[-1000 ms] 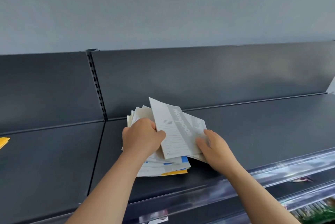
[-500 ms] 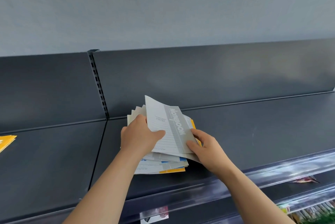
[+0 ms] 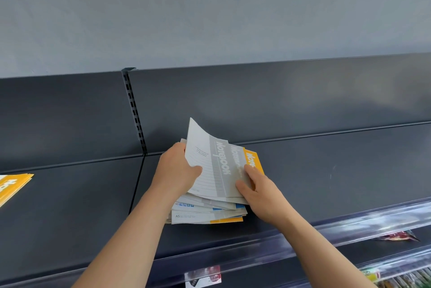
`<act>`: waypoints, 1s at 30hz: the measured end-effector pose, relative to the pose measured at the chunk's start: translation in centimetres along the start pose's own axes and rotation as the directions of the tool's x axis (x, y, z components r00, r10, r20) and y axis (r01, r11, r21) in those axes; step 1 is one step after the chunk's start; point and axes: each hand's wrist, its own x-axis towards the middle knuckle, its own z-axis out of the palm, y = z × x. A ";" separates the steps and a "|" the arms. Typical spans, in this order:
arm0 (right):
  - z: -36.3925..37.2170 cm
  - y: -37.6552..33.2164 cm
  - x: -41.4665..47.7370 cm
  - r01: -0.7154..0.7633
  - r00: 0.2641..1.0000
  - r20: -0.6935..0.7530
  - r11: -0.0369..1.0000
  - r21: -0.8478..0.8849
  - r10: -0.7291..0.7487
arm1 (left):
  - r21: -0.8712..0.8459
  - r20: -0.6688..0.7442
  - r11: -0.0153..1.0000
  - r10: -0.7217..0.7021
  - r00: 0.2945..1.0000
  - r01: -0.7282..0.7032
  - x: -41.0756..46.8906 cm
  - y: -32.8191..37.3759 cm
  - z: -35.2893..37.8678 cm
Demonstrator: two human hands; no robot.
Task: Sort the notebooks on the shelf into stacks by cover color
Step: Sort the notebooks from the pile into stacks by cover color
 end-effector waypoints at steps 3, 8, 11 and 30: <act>-0.2 -0.8 -0.2 0.009 1.000 0.030 1.000 0.022 -0.010 | -0.049 -0.032 0.999 -0.013 0.999 0.011 -0.1 -0.3 -0.6; -0.4 -1.3 -0.4 -0.004 0.999 0.051 1.000 -0.010 0.005 | -0.116 -0.097 0.993 -0.036 0.995 0.024 -0.5 -0.5 -1.3; -0.5 -1.6 -0.4 0.001 0.998 0.057 0.999 -0.044 0.001 | -0.156 -0.124 0.987 -0.052 0.991 0.032 -0.9 -0.6 -1.7; 5.8 -10.9 -0.5 0.190 0.981 -0.108 0.925 0.330 -0.163 | -0.437 -0.164 0.898 -0.135 0.977 0.051 -5.5 -6.3 -8.7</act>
